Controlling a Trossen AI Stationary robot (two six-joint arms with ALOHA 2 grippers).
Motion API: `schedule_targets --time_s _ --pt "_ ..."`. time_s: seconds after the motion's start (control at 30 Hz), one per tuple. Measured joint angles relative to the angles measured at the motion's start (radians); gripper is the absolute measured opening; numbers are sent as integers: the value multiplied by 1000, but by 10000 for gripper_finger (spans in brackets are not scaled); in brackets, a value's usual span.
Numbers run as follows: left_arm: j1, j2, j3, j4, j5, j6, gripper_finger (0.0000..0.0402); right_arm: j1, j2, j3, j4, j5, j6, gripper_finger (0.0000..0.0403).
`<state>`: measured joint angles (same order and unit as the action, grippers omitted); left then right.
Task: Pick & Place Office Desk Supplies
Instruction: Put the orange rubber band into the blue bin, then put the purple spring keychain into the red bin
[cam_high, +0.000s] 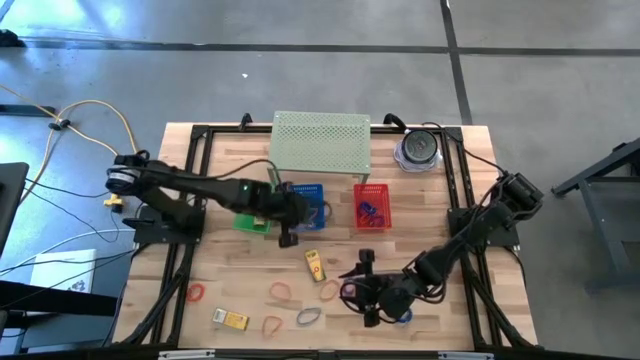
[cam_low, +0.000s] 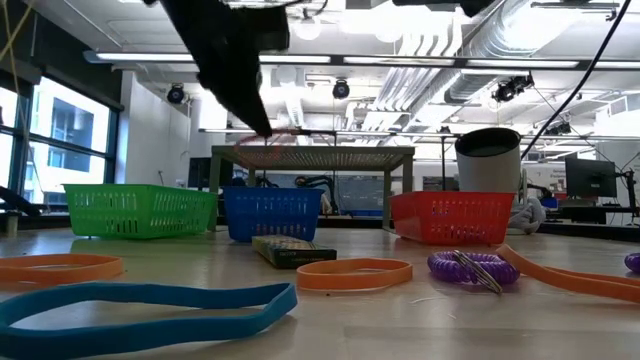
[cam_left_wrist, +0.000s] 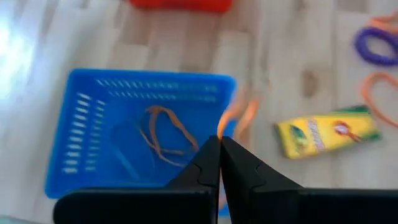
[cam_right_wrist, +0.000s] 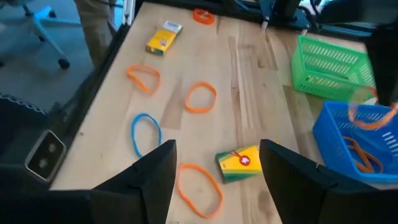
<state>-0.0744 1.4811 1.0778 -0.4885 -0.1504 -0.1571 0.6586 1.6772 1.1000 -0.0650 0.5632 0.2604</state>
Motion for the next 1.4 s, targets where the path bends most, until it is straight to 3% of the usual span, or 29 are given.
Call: schedule_targets --time_s 0.17,0.37,0.57,0.8,1.07,1.4 --pt "110 11 -34 88 118 53 0 -25 0 0 -62 -15 26 220" --pt "190 40 -35 84 116 86 0 -51 0 0 -90 -36 112 220" --pt "197 89 -37 73 139 89 1 -56 -1 0 -54 -54 177 220" --pt "185 122 -37 50 55 105 8 -55 -1 0 -5 -47 189 220" --pt "125 122 -37 62 -96 107 66 -27 46 0 40 -44 176 220" --pt "64 122 -37 72 -146 137 125 -30 55 0 48 -66 162 220"
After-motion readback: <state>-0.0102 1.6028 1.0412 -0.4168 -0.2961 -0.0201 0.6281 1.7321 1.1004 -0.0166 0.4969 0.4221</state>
